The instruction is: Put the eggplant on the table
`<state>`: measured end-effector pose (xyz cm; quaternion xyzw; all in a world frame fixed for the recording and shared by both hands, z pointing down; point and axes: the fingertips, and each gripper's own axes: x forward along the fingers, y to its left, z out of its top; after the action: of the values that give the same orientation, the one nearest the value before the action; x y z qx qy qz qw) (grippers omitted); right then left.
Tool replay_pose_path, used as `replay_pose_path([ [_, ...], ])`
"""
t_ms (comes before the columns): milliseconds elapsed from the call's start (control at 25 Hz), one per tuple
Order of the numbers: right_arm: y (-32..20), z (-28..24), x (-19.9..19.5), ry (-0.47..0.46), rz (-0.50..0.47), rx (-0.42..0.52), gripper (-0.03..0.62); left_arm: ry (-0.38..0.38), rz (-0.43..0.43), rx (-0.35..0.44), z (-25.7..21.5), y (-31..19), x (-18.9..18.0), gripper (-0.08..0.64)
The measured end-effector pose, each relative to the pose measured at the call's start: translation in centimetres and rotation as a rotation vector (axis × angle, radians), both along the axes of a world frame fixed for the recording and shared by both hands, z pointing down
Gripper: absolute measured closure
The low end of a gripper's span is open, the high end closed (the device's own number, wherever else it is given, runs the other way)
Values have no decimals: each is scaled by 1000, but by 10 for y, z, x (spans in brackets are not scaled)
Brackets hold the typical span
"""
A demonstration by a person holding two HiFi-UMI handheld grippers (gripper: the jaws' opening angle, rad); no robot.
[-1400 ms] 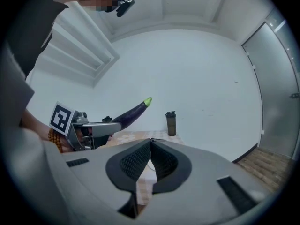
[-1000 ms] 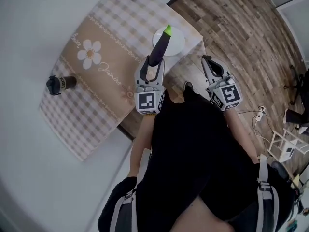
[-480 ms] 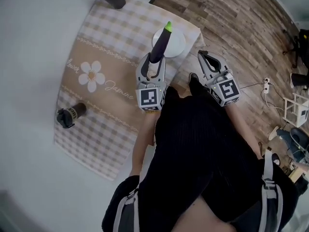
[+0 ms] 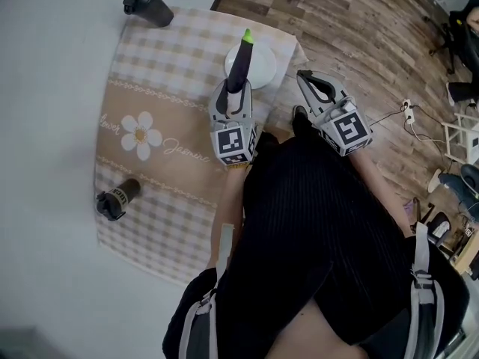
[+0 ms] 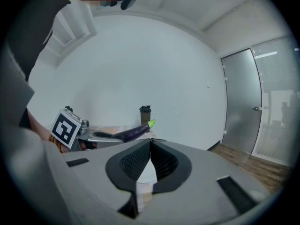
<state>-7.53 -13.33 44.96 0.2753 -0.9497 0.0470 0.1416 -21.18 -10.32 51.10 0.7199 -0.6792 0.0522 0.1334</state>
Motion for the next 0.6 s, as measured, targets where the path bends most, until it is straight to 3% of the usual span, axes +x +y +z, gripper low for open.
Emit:
replay_pose_path([
  [600, -9, 3, 5, 8, 36, 8, 586, -12, 7, -102, 38, -13, 0, 354],
])
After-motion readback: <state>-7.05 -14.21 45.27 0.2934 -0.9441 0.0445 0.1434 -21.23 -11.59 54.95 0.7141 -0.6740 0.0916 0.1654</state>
